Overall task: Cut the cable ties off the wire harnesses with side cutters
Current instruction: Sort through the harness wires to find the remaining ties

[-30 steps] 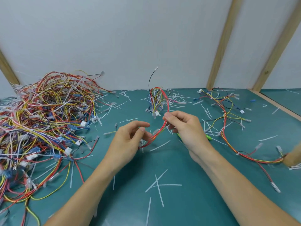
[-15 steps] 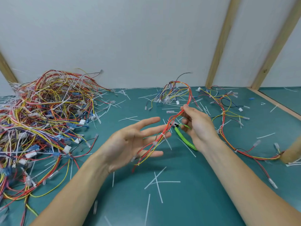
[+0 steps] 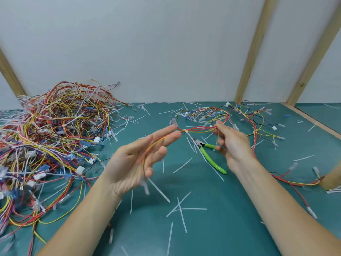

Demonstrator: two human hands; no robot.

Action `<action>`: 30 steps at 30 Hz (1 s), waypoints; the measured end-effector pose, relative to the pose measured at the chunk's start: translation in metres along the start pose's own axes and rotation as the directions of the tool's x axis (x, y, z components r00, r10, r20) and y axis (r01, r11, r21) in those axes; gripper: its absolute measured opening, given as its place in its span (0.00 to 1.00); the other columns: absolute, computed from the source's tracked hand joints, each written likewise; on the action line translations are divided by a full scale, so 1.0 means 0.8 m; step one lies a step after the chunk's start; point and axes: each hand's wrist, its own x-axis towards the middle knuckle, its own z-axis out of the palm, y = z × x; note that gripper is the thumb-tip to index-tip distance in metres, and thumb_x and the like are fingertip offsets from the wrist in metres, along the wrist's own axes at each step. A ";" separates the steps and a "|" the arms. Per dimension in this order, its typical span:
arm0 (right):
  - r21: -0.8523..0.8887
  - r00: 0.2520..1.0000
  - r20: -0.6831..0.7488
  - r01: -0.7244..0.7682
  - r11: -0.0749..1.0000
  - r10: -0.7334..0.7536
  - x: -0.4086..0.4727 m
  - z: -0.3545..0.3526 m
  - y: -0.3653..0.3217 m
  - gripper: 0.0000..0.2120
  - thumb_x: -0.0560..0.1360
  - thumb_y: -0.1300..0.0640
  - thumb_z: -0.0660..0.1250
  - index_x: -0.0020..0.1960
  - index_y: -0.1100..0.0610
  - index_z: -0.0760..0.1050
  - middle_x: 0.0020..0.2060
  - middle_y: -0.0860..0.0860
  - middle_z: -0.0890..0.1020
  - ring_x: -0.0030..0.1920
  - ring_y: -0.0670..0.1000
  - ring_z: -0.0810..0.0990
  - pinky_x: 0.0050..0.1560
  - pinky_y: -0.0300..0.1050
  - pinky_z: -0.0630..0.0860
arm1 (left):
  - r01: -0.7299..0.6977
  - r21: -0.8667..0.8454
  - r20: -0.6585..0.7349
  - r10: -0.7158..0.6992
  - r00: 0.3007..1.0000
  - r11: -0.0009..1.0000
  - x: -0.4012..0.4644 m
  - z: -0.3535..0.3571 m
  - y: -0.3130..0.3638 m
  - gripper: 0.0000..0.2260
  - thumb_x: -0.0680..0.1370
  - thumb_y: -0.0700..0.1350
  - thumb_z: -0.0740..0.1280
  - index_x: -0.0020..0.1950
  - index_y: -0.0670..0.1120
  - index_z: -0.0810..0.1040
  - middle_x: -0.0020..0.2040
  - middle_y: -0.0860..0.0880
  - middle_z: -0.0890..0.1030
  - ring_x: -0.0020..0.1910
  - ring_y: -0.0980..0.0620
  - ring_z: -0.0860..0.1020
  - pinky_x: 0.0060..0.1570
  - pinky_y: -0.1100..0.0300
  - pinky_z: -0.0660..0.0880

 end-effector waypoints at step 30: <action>-0.280 0.935 0.314 0.256 0.925 -0.163 -0.014 0.007 0.003 0.07 0.83 0.58 0.66 0.53 0.55 0.83 0.48 0.47 0.87 0.33 0.45 0.82 0.27 0.36 0.74 | 0.599 0.703 -0.194 0.707 0.680 -0.383 0.012 -0.040 -0.025 0.05 0.79 0.53 0.70 0.51 0.54 0.84 0.44 0.57 0.81 0.47 0.54 0.79 0.51 0.54 0.74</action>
